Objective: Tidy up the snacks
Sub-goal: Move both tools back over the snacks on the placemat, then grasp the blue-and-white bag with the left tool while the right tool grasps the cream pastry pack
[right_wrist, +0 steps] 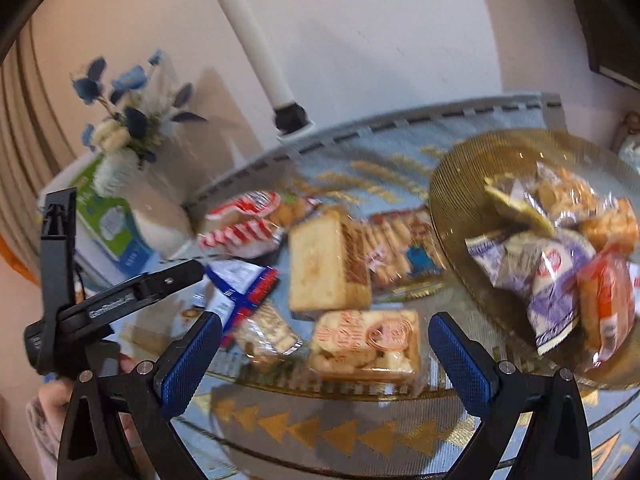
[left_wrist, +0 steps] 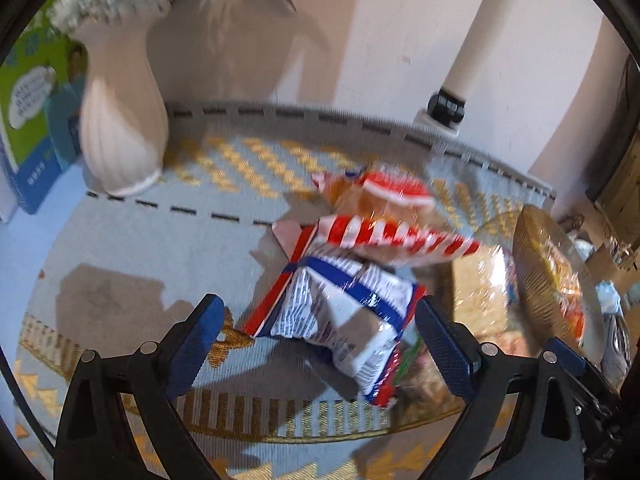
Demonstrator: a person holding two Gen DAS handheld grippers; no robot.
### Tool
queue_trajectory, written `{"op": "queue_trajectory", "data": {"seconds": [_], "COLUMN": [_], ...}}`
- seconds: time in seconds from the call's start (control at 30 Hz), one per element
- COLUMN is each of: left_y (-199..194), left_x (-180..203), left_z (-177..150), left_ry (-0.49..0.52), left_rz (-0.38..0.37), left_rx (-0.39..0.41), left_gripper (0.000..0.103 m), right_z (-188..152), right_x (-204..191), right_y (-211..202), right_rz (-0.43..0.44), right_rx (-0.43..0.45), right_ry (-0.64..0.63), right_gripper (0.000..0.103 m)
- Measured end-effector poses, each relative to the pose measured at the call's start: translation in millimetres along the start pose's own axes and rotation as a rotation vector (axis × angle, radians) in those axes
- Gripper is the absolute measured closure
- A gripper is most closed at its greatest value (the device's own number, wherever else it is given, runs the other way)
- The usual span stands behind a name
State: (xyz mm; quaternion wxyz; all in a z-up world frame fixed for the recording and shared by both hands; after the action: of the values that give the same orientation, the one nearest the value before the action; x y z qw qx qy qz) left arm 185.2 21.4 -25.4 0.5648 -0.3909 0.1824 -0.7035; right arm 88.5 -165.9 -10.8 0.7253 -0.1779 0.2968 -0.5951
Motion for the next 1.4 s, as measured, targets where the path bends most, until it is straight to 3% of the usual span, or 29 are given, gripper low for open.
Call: {"op": "queue_trajectory", "data": {"seconds": [0.33,0.43,0.53,0.73,1.4], "left_y": [30.6,42.5,45.3,48.2,48.9], "left_x": [7.7,12.7,16.5,20.8,22.7], "left_z": [-18.3,-23.2,-24.2,-25.1,-24.9], "left_ry": [0.073,0.105,0.118,0.129,0.133], "left_rz": [-0.023,0.006,0.033,0.069,0.072], "left_rx": [-0.047,-0.073,-0.071,-0.066,-0.063], "left_gripper": [0.005,0.001,0.001,0.001,0.001], "right_z": [-18.2,-25.9,-25.2,-27.4,-31.5], "right_x": [20.2,32.9,37.3,33.8,28.0], "right_y": [34.5,46.5,44.6,48.6,51.9], "right_rz": [-0.127,-0.103,-0.074,-0.131,-0.193], "right_rx": [-0.033,-0.090,-0.076,-0.110,-0.150], "right_ry": [-0.015,0.046,0.069,0.020,-0.041], "right_gripper": [0.000,0.000,0.000,0.000,0.000]}}
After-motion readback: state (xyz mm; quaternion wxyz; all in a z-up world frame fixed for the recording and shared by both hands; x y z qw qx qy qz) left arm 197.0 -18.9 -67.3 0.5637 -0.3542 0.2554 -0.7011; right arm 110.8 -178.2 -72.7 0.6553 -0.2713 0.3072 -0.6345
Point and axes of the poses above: each gripper's, at about its wrist camera, not at the fingertips, and y roughly the way its jaws point, x to its right, z to its top, the point moved 8 cm from there along y, roughly the way its jaws point, and after that the axes turned 6 degrees about -y, right-handed, at the moved point
